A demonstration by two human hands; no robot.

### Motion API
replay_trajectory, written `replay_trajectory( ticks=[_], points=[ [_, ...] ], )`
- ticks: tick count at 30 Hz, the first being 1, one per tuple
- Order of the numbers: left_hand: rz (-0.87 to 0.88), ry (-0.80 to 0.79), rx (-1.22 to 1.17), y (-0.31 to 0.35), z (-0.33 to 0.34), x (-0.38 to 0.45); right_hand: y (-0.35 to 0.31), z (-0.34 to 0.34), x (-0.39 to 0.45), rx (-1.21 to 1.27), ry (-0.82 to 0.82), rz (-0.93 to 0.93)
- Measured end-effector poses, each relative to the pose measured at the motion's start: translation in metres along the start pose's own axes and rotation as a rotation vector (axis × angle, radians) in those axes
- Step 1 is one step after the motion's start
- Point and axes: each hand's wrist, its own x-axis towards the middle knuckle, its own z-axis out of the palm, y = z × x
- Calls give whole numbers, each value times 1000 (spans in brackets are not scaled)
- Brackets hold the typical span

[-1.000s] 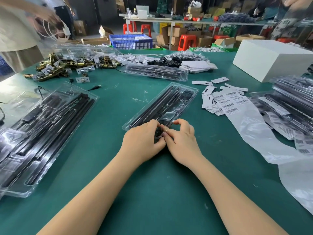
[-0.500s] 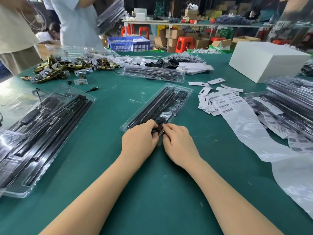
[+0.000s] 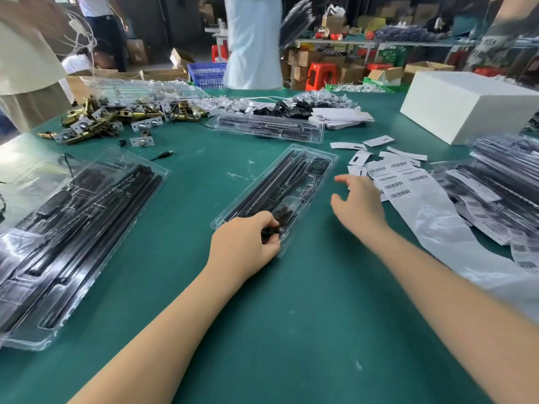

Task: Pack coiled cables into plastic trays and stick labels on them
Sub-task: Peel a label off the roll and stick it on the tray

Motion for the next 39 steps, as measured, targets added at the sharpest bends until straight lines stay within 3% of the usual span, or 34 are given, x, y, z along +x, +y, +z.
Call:
replay_trajectory(
  ticks=[4, 6, 12, 16, 22, 24, 26, 28, 30, 32, 35, 39],
  points=[
    [-2, 23, 9, -2, 2, 1, 23, -8, 54, -426, -248, 56],
    [3, 38, 9, -3, 2, 1, 33, -10, 66, -503, -364, 131],
    [43, 48, 44, -3, 2, 2, 46, -16, 66, -506, -45, 201],
    [70, 31, 56, -1, 1, 3, 49, -23, 71, -185, 8, 338],
    [98, -2, 84, 1, 1, 4, 52, -37, 65, -232, 62, 281],
    [107, -24, 90, 0, 2, 3, 43, -39, 57, -128, 83, 207],
    [119, -30, 93, 0, 2, 3, 29, -41, 41, 166, -91, 242],
    [140, -23, 106, 0, 2, 3, 15, -42, 15, 481, -458, 367],
    [161, -19, 121, 0, 2, 3, 7, -45, -8, 518, -759, 367],
    [172, -14, 125, 1, 2, 3, 3, -45, -26, 470, -932, 333],
    [187, -7, 141, 1, 2, 3, -7, -41, -36, 486, -1007, 320],
    [183, 2, 153, 1, 2, 2, -19, -29, -37, 564, -962, 318]
  ],
)
